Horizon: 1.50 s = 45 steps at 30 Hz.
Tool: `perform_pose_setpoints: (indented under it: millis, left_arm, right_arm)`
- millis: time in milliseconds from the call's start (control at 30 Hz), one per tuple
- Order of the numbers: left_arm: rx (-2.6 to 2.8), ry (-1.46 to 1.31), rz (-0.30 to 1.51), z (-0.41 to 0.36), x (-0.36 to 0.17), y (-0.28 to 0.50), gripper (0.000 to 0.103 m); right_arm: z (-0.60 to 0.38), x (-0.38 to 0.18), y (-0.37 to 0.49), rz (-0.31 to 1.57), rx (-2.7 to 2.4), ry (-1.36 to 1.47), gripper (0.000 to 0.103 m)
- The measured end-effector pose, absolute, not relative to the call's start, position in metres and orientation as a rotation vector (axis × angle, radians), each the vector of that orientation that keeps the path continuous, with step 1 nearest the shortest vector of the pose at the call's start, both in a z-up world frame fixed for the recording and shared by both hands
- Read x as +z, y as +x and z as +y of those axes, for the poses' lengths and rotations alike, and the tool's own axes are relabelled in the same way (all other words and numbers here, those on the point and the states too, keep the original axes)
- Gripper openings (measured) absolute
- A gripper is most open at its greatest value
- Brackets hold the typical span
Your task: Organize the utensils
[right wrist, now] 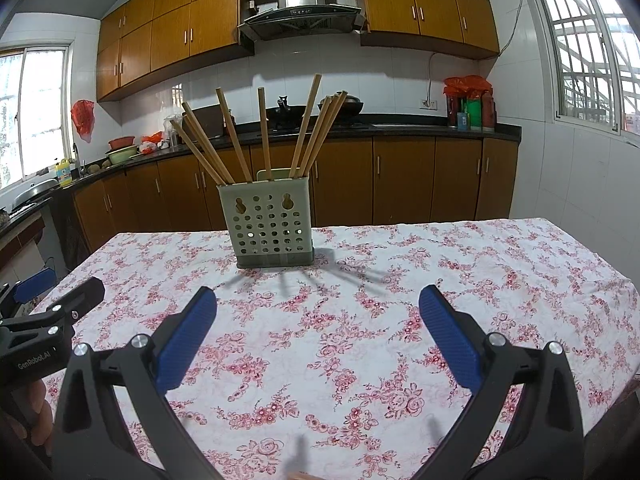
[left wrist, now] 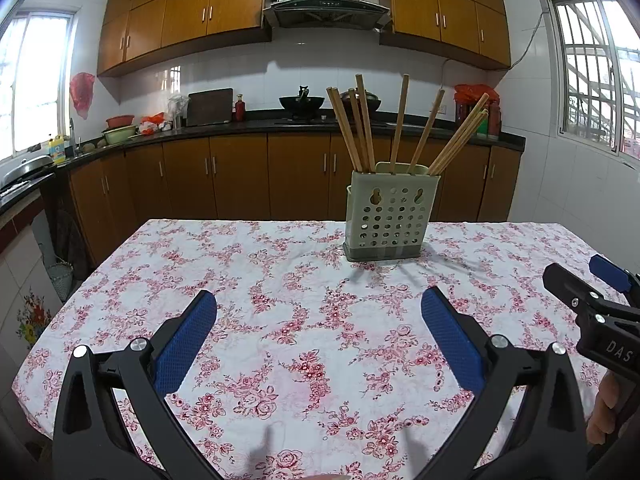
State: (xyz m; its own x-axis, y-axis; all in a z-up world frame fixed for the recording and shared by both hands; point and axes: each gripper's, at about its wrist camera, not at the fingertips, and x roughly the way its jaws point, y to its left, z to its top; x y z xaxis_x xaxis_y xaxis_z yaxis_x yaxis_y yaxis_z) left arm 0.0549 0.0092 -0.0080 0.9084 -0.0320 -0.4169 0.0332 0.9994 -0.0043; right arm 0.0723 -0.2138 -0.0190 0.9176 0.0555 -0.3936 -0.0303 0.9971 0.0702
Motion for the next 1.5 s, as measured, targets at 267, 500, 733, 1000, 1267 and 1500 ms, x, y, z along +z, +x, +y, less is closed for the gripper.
perform_pose_setpoints:
  millis: [267,500,733,1000,1267,1500]
  left_arm:
    - [-0.034,0.004,0.429,0.0091,-0.0078,0.0549,0.101]
    - [-0.034,0.002,0.431,0.0092,-0.0079,0.0550,0.101]
    - [-0.034,0.003,0.430,0.0092,-0.0079,0.0549,0.101]
    - [-0.030,0.003,0.431,0.0091,-0.0089,0.0553,0.101]
    - [-0.028,0.001,0.429,0.0097,-0.0088,0.0555,0.101]
    - [-0.019,0.002,0.427,0.0096,-0.0118,0.0542,0.101]
  right_arm:
    - [-0.2138,-0.0199,0.0724,0.407,0.045,0.062,0.099]
    - [-0.2140,-0.0198,0.0723,0.407,0.045,0.062,0.099]
    - [-0.2138,-0.0196,0.0724,0.408,0.045,0.061,0.099]
    - [-0.2141,-0.0196,0.0724,0.408,0.045,0.061,0.099]
    - [-0.2144,-0.0193,0.0724,0.410,0.045,0.062,0.099]
    - [-0.2154,-0.0215,0.0723,0.410,0.044,0.064,0.099]
